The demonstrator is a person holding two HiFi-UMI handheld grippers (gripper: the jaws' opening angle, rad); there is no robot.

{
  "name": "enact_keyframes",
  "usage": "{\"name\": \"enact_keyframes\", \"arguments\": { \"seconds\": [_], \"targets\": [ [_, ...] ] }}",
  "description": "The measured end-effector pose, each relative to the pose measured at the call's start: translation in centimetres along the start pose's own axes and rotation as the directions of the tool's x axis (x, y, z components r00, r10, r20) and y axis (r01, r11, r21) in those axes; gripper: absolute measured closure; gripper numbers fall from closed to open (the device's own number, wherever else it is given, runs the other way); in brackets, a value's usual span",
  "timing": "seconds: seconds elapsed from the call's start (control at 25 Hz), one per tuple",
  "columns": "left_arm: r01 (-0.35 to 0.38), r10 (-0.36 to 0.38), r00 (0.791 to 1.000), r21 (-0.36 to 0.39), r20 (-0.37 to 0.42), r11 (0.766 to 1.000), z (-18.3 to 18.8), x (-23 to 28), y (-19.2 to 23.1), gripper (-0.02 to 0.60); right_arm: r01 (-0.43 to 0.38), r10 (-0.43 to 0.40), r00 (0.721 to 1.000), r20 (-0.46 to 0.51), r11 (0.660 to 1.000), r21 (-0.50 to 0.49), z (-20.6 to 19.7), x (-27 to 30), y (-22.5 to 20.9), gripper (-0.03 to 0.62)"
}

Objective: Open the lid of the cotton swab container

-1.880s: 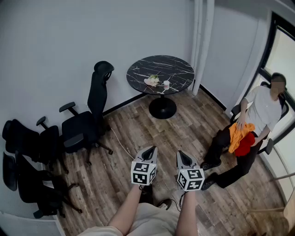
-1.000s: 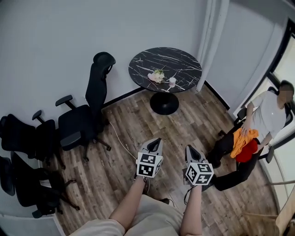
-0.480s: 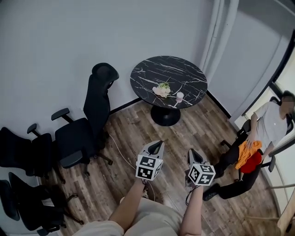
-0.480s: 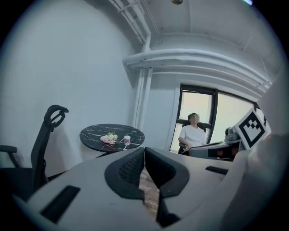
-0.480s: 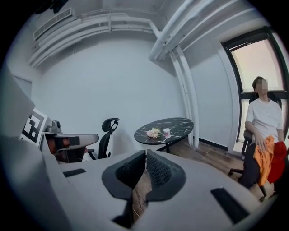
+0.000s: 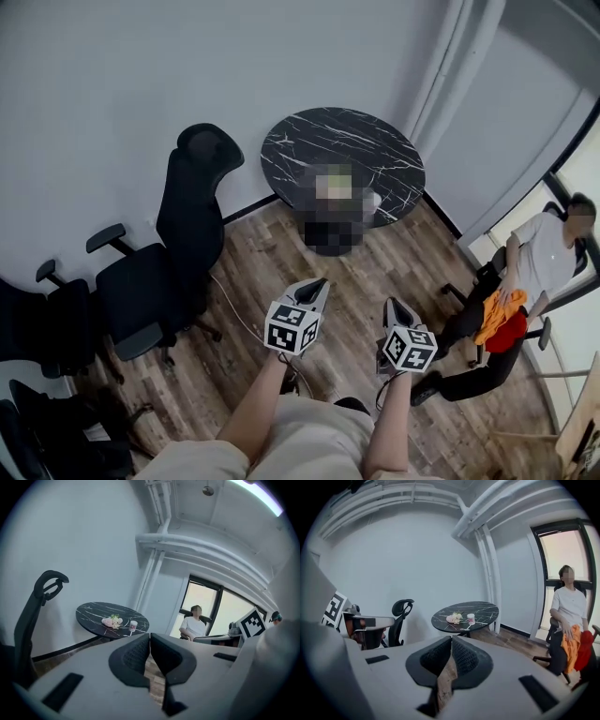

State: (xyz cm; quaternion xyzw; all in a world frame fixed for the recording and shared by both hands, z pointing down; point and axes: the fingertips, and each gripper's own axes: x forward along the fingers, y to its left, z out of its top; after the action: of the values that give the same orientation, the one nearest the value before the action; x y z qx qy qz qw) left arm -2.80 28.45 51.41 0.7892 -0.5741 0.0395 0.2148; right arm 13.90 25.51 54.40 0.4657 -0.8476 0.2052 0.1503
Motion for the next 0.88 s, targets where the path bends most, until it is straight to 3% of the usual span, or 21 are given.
{"name": "enact_keyframes", "arguments": {
  "seconds": [0.24,0.36,0.44,0.6,0.76,0.88],
  "targets": [
    [0.039,-0.038,0.999,-0.017,0.009,0.999,0.7,2.8,0.8,0.558,0.004,-0.005,1.0,-0.025,1.0,-0.025,0.9,2.5,-0.5,0.559],
    [0.027,-0.028,1.0,-0.03,-0.009,0.999,0.7,4.8,1.6,0.558,-0.026,0.024,0.999,-0.043,0.998,-0.049,1.4,4.7,-1.0,0.559],
    [0.017,-0.016,1.0,-0.046,0.025,0.999,1.5,6.2,2.6,0.558,-0.051,0.049,0.998,-0.045,0.997,-0.058,2.3,6.6,-1.5,0.559],
    [-0.076,0.08,0.988,-0.032,0.13,0.997,5.6,8.4,6.0,0.558,-0.116,0.113,0.993,-0.035,0.991,-0.071,5.2,11.1,-2.6,0.559],
    [-0.181,0.185,0.969,-0.041,0.162,0.983,8.9,11.5,8.3,0.558,-0.174,0.171,0.985,-0.031,0.981,-0.091,9.4,15.6,-4.3,0.559],
    [-0.211,0.215,0.965,-0.041,0.15,0.977,10.3,14.4,8.3,0.558,-0.219,0.219,0.976,-0.019,0.972,-0.087,12.1,17.9,-5.6,0.559]
  ]
}}
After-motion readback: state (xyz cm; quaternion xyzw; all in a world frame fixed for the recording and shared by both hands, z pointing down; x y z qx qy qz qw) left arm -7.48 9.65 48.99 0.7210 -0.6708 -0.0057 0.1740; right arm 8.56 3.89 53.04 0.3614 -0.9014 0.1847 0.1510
